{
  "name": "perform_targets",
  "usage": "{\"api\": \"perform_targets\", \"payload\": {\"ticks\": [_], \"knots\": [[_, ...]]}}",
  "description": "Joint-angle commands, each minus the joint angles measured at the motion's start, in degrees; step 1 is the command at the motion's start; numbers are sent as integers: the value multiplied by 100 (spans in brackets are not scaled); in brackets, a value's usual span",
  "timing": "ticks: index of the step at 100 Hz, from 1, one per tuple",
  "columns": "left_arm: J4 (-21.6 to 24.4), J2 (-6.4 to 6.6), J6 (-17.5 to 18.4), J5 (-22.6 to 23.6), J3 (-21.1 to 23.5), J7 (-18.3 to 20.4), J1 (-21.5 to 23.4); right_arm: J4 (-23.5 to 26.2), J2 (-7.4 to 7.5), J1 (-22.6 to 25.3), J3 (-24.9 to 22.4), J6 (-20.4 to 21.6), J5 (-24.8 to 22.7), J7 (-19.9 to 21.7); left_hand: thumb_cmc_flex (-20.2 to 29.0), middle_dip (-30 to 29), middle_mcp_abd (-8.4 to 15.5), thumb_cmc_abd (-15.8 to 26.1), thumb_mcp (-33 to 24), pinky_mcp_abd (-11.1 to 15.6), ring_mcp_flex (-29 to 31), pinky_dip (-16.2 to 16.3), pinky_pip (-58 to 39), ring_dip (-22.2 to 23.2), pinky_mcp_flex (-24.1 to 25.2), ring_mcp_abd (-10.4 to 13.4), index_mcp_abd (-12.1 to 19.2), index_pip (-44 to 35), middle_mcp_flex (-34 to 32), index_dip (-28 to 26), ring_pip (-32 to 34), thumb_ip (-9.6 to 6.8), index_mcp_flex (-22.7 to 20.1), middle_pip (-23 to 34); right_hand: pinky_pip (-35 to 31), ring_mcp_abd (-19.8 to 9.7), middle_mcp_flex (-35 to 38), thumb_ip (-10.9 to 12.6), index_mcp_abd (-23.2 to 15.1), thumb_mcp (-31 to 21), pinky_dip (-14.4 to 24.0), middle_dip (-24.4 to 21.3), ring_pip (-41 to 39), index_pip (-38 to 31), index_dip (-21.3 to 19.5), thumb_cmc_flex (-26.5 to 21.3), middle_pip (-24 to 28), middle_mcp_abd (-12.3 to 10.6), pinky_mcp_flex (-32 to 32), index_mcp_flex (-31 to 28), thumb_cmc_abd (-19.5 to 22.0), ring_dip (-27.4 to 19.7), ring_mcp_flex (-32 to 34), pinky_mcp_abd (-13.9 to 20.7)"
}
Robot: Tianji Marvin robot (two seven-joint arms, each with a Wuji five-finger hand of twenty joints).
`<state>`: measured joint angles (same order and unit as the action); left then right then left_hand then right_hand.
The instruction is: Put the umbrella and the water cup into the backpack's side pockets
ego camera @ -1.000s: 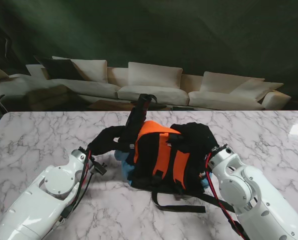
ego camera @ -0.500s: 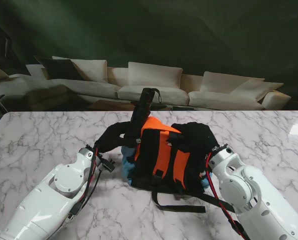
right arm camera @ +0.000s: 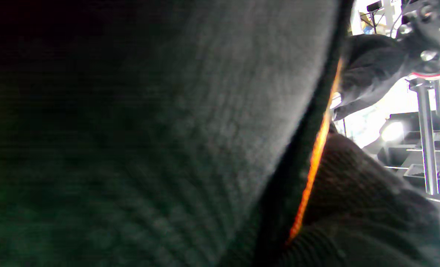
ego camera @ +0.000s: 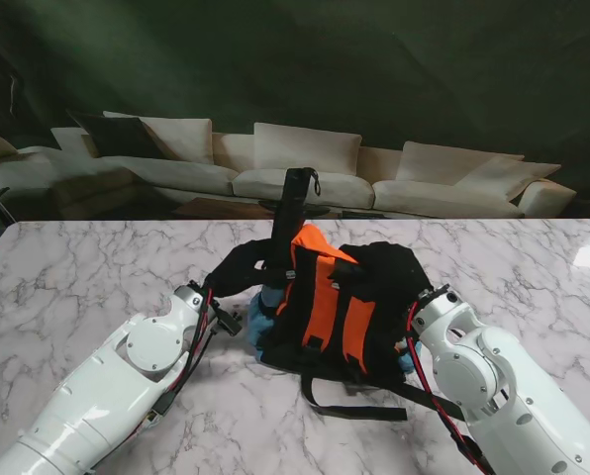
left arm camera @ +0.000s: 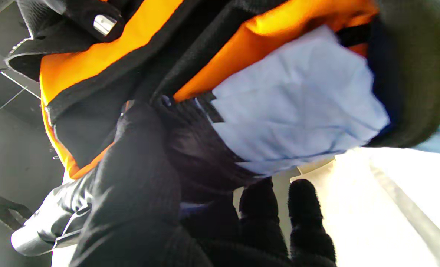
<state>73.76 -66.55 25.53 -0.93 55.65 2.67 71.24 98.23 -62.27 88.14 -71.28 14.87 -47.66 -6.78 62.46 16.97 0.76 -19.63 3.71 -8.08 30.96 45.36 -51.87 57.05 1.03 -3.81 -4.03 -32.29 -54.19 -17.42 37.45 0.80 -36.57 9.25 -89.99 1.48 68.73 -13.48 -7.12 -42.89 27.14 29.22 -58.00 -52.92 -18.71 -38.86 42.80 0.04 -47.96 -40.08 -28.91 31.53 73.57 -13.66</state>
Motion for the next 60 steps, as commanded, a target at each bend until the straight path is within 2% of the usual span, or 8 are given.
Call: {"api": "perform_targets", "payload": {"ticks": [1,17,34,44,60], "knots": [[24,-153,54,152,-118,37,-103,-19,-29,23,70,68,-11,59,879,19,1122,859,-686,308,-40,169,-131,61,48,269,1862,-333,273,25,-41,-105,-865,92,-46,-180,-53,113,-992,-506,88,-17,-26,-210,-17,-751,-76,-148,21,-266,480,86,204,96],[-101,-183,77,264,-194,-52,-189,-21,-30,36,70,93,-1,56,844,11,1132,863,-691,321,-34,190,-192,-23,2,264,1861,-282,339,79,-118,-90,-816,95,-46,-180,-51,114,-994,-512,88,-17,-28,-212,-19,-752,-79,-153,21,-272,476,89,204,96],[-339,-221,71,220,-428,15,-341,-31,-32,26,89,103,25,58,774,-127,1238,900,-680,311,-77,171,-186,-294,24,259,1873,-123,715,167,-363,-68,-719,93,-46,-178,-52,112,-998,-512,89,-16,-25,-208,-18,-750,-85,-158,21,-272,477,89,202,96],[-436,-221,87,233,-570,90,-423,-26,-30,26,87,123,33,71,777,-145,1216,909,-667,278,-55,163,-185,-363,0,229,1849,-103,709,168,-407,-64,-733,147,-45,-178,-52,113,-1003,-514,89,-16,-23,-207,-19,-750,-89,-163,21,-274,476,88,202,96],[-531,-162,123,395,-636,229,-470,2,-29,61,46,141,29,69,835,-79,848,750,-730,100,262,208,-358,-471,-233,91,1624,-210,157,191,-322,-105,-1012,133,-45,-175,-49,113,-1003,-517,89,-14,-25,-210,-23,-750,-92,-164,21,-283,473,90,205,96]]}}
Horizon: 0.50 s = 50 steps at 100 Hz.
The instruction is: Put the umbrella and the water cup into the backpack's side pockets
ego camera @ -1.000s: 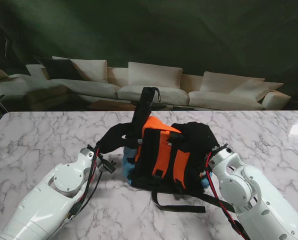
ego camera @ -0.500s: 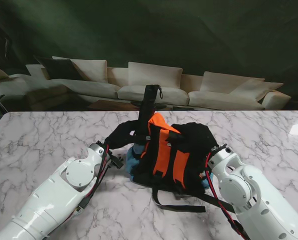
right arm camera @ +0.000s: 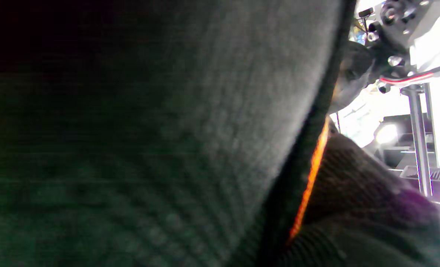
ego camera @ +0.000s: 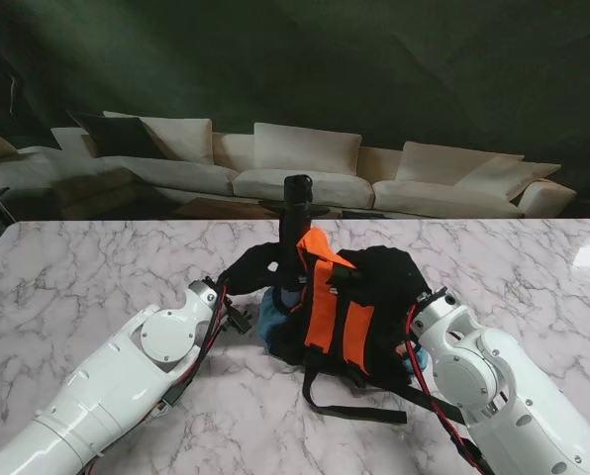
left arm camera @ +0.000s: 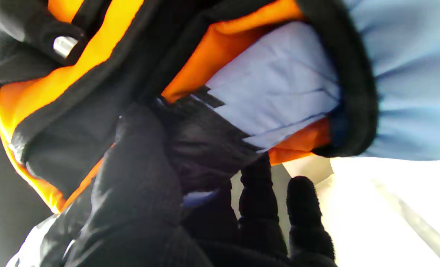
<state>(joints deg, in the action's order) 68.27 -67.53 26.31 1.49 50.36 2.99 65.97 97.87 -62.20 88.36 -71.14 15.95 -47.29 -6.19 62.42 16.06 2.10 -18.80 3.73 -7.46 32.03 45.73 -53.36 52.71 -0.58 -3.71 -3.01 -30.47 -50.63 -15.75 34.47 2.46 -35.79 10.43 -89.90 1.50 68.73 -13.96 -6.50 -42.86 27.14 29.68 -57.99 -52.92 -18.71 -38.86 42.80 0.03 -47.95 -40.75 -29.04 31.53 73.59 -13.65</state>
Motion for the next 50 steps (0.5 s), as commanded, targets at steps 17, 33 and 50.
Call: {"api": "perform_targets", "payload": {"ticks": [17,33,50], "knots": [[109,-13,23,393,117,93,173,61,-31,71,3,30,-25,20,857,105,566,603,-769,15,277,200,-379,3,-198,35,1413,-457,-520,39,92,-265,-1144,4,-54,-177,-44,160,-1069,-520,89,-59,-29,-205,-22,-748,-92,-158,20,-215,491,92,199,96],[15,106,72,757,147,270,99,64,-32,62,5,41,-34,11,879,148,512,624,-800,-4,269,176,-387,-26,-189,13,1373,-493,-564,40,50,-272,-1159,-29,-54,-181,-40,160,-1064,-521,89,-56,-29,-205,-24,-748,-93,-167,20,-215,489,93,200,96],[-40,220,105,1258,275,317,93,88,-31,89,-30,50,-43,11,890,208,466,660,-829,14,118,118,-362,-140,-152,10,1325,-564,-603,-68,-154,-281,-1131,-63,-54,-174,-41,158,-1065,-519,90,-56,-31,-207,-25,-743,-98,-163,20,-218,487,94,202,96]]}}
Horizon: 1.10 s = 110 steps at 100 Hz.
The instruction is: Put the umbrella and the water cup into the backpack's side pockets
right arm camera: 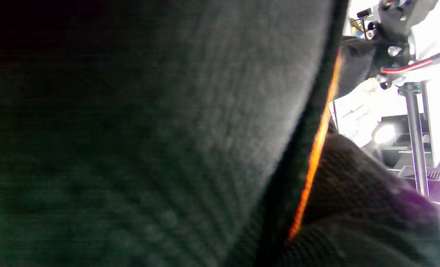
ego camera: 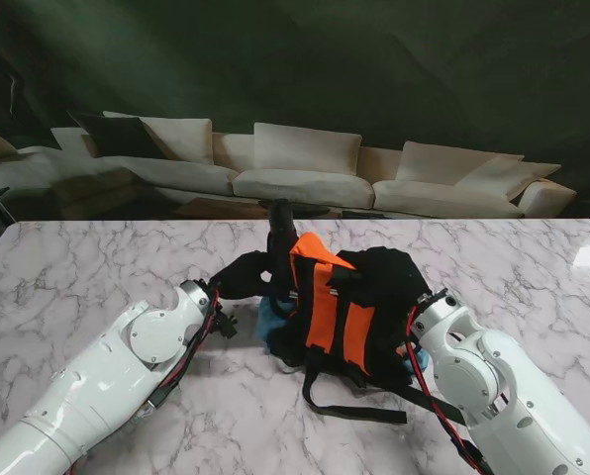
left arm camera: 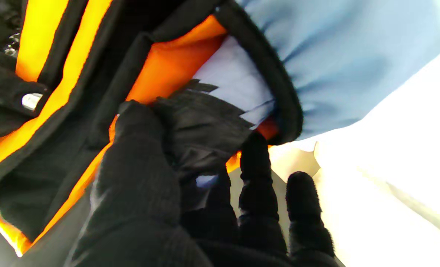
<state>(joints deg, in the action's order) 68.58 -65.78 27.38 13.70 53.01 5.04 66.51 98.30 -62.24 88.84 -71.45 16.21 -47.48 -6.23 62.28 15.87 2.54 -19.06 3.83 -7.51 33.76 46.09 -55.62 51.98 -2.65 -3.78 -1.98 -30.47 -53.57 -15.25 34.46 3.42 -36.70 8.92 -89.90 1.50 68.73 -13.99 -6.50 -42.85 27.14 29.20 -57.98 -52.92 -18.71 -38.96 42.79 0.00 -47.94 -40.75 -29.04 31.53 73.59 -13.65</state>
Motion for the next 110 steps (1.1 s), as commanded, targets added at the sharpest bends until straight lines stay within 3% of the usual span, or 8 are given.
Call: {"api": "perform_targets", "payload": {"ticks": [1,20,32,43,63,92,98,110], "knots": [[-67,53,-1,67,24,115,43,46,-27,42,-1,26,-25,16,904,230,419,686,-840,23,-66,78,-132,-77,60,16,1220,-564,-312,-122,-170,-378,-1038,89,-54,-175,-41,161,-1065,-520,89,-8,-32,-207,-25,-734,-97,-160,19,-218,486,94,202,96],[136,162,60,709,398,-12,198,59,-25,59,-16,40,-31,20,913,312,303,814,-849,2,-72,-3,-90,-248,69,44,1136,-601,-338,-528,-383,-387,-918,183,-54,-185,-42,159,-1059,-518,90,-7,-31,-202,-22,-731,-100,-158,19,-211,485,95,201,96],[271,184,30,750,569,-25,286,51,-24,42,8,43,-19,34,950,523,218,841,-854,0,-58,-22,-92,-239,61,3,1043,-558,-355,-702,-379,-395,-902,303,-54,-185,-42,162,-1069,-525,90,-6,-37,-203,-24,-737,-101,-160,19,-216,485,97,203,96],[208,197,63,897,501,-43,226,50,-22,19,27,72,-3,57,962,618,174,872,-851,-35,-45,-35,-83,-221,51,-7,992,-542,-350,-780,-368,-398,-877,335,-54,-182,-46,163,-1078,-524,90,-5,-31,-199,-23,-737,-103,-160,19,-214,493,95,200,96],[-23,181,-29,1107,158,-116,43,58,-22,17,21,155,30,70,1121,1732,-178,1096,-828,-56,-206,-72,-46,-70,98,-161,779,-760,-184,-1457,-290,-385,-650,901,-54,-186,-42,162,-1096,-519,90,-5,-31,-199,-29,-731,-105,-166,19,-215,492,95,201,96],[-213,332,-190,990,-57,598,-122,80,-25,24,-3,156,66,81,1156,1344,-211,1266,-775,-174,-416,-210,240,-421,209,-215,621,-446,236,-1413,-748,-342,-436,545,-54,-184,-45,162,-1090,-518,90,-4,-29,-201,-30,-732,-108,-168,19,-215,492,95,201,96],[-202,387,-235,970,-50,829,-117,88,-22,19,-7,164,66,101,920,748,-426,1246,-589,-229,-623,-297,483,-731,304,-295,430,114,723,-1276,-1035,-392,-240,519,-54,-188,-45,161,-1087,-517,90,-4,-29,-200,-30,-731,-109,-168,19,-214,493,94,202,96],[-78,470,-391,784,75,1234,-41,102,-18,8,-9,172,72,137,-821,-25,-1334,1132,-292,-500,-1428,-606,1350,-1536,646,-813,-593,1890,2248,-702,-1866,-332,933,-120,-54,-196,-43,162,-1088,-518,90,-4,-43,-203,-32,-733,-108,-162,19,-219,491,100,208,96]]}}
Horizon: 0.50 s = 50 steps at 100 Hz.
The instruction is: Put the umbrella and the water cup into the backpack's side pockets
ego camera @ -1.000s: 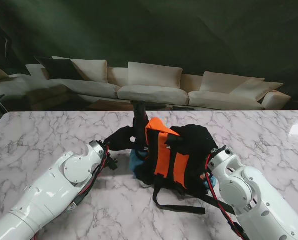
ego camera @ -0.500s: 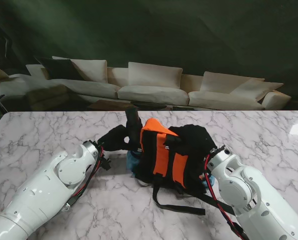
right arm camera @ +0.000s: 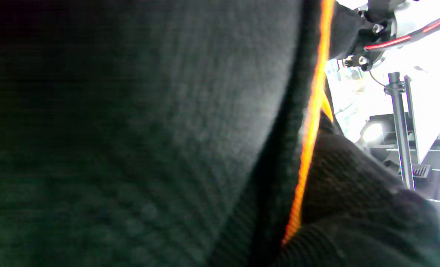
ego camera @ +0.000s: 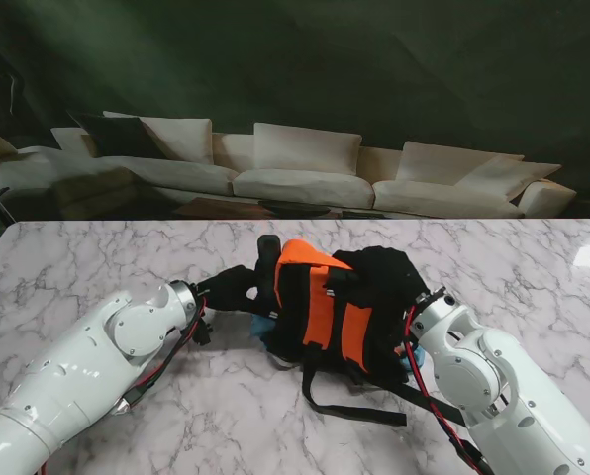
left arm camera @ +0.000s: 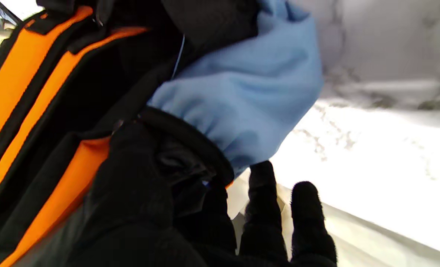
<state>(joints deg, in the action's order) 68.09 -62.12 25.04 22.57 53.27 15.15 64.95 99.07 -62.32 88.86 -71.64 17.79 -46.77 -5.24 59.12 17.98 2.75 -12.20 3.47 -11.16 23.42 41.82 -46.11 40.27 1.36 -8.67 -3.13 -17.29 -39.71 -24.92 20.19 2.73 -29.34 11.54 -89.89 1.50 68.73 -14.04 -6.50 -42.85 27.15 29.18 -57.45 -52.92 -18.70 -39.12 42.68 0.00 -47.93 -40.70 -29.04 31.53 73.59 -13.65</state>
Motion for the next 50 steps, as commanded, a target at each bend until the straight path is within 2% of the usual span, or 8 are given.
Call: {"api": "perform_targets", "payload": {"ticks": [1,10,22,32,50], "knots": [[-6,108,-171,-120,70,244,129,25,-9,6,10,15,2,40,-598,-249,-1415,397,-259,-138,-454,-205,478,-426,261,-363,-537,654,994,289,-487,-260,306,-419,-54,-197,-44,166,-1086,-517,90,-2,-98,-201,-31,-716,-98,-163,18,-219,491,101,208,96],[164,121,-138,-86,272,207,237,29,-6,-3,13,16,6,59,-1261,-347,-1757,14,-245,-195,-719,-245,712,-699,278,-542,-963,1174,1869,420,-661,-233,1034,-734,-55,-209,-43,167,-1087,-521,89,-2,-113,-196,-28,-715,-98,-166,12,-213,490,107,206,107],[435,116,-21,-78,566,103,402,34,-4,-3,10,13,3,74,-1591,-554,-1941,-273,-266,-179,-758,-302,848,-849,226,-605,-1081,1604,2492,621,-700,-216,1629,-1104,-54,-206,-40,166,-1083,-521,89,-3,-120,-200,-28,-715,-97,-161,9,-219,490,109,206,122],[629,117,56,-78,763,47,508,38,-4,5,7,12,-2,72,-1568,-668,-1984,-317,-303,-205,-628,-382,945,-926,80,-633,-1056,1643,2569,692,-669,-215,1698,-1147,-55,-201,-38,165,-1084,-521,90,-4,-123,-200,-27,-714,-98,-161,5,-220,486,111,205,120],[848,101,142,-28,973,-106,641,48,-3,12,-4,9,-2,76,-1127,-678,-1951,-238,-472,-277,-331,-386,839,-915,-166,-617,-1052,1488,2190,654,-536,-257,1453,-1052,-54,-194,-42,164,-1088,-520,90,-7,-120,-201,-25,-710,-103,-159,3,-224,488,109,200,109]]}}
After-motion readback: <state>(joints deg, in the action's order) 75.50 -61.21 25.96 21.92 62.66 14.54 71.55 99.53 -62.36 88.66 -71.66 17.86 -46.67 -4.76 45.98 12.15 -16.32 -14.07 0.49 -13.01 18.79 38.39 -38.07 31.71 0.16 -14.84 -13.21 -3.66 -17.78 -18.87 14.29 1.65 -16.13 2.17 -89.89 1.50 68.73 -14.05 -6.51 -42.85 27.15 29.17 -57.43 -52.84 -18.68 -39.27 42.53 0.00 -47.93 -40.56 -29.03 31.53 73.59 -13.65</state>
